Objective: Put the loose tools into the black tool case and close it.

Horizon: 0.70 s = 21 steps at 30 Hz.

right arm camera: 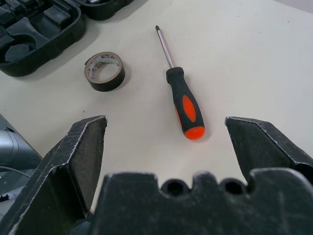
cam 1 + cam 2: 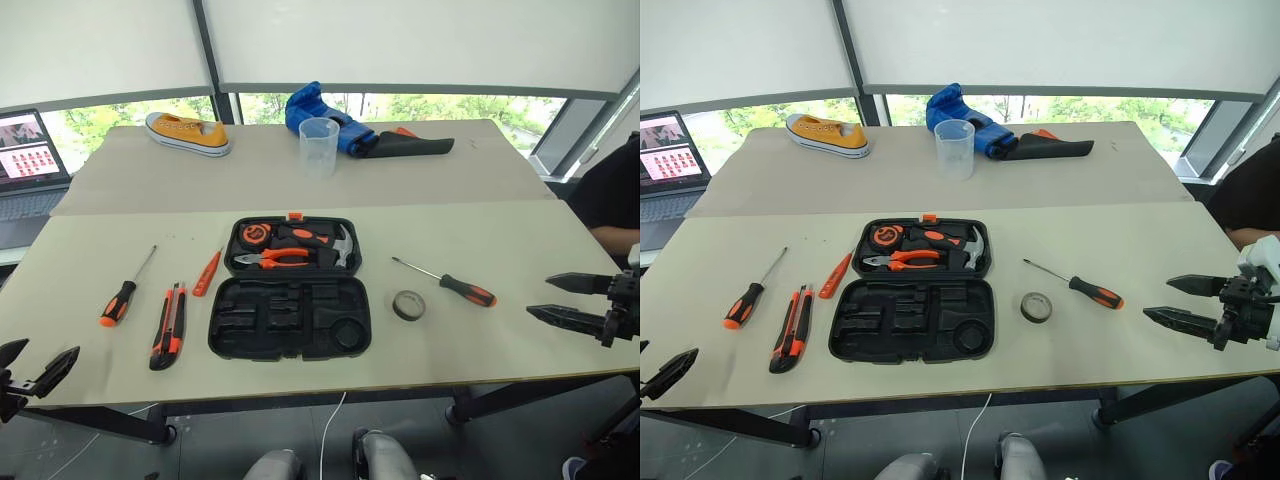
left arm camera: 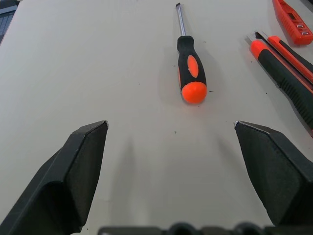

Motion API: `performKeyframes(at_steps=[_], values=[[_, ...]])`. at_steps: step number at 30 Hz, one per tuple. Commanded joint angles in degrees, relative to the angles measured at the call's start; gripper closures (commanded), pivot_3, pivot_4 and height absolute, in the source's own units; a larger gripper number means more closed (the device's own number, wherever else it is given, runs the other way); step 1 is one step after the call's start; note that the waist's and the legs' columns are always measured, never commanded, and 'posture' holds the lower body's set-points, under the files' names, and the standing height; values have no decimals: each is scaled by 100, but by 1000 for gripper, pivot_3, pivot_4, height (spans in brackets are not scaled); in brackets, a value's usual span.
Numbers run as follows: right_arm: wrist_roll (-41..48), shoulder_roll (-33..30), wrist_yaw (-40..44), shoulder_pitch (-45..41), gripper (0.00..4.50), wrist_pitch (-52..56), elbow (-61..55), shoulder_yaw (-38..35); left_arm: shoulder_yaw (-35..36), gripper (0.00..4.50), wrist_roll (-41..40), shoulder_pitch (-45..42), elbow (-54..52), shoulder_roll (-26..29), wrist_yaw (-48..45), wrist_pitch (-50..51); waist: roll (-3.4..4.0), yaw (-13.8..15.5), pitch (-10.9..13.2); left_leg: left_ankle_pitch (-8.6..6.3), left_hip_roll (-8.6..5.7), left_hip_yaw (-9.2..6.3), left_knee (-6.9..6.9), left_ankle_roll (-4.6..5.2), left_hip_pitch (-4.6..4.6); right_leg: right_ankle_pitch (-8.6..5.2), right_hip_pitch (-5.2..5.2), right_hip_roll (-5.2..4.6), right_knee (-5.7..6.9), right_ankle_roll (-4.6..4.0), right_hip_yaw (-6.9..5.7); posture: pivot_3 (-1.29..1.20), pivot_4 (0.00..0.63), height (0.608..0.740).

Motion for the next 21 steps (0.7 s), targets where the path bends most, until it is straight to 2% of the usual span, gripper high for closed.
performKeyframes(at_steps=[1, 4, 10, 15, 21], values=[[-91, -11, -9, -140, 0, -256, 31, -35, -55, 51, -141, -129, -332, 184, 126, 345, 0, 0, 0, 0, 0, 0, 0, 0, 0, 0, 0, 0, 0, 0, 0, 0, 150, 724], [-75, 21, -21, -294, 0, -306, -189, 65, -505, 51, -162, -576, -533, 530, 339, 1043, 1, 34, 2, 0, 0, 2, 2, 0, 3, -1, 7, -2, 3, 1, -1, 0, 150, 724], [367, 79, -25, -673, 0, 241, -1386, 471, -1135, 51, -40, -1712, 34, 1083, 560, 1845, 7, -25, 5, 5, 2, 2, 5, -8, 4, 2, 2, 7, 10, -1, -1, 0, 150, 724], [972, 256, -105, -1270, 0, 716, -2719, 1014, -2109, 51, 312, -2874, 1107, 1477, 409, 2013, 14, -86, 9, 7, 14, 4, 3, -24, 8, 9, -9, 34, 11, -13, -5, 0, 150, 724], [1290, 708, -425, -2290, 0, 1076, -3286, 1686, -3005, 51, 770, -4093, 2512, 1563, 276, 2006, 10, -85, 9, 8, 13, 8, 4, -20, 1, 16, -20, 66, 6, -25, -11, 0, 150, 724]])
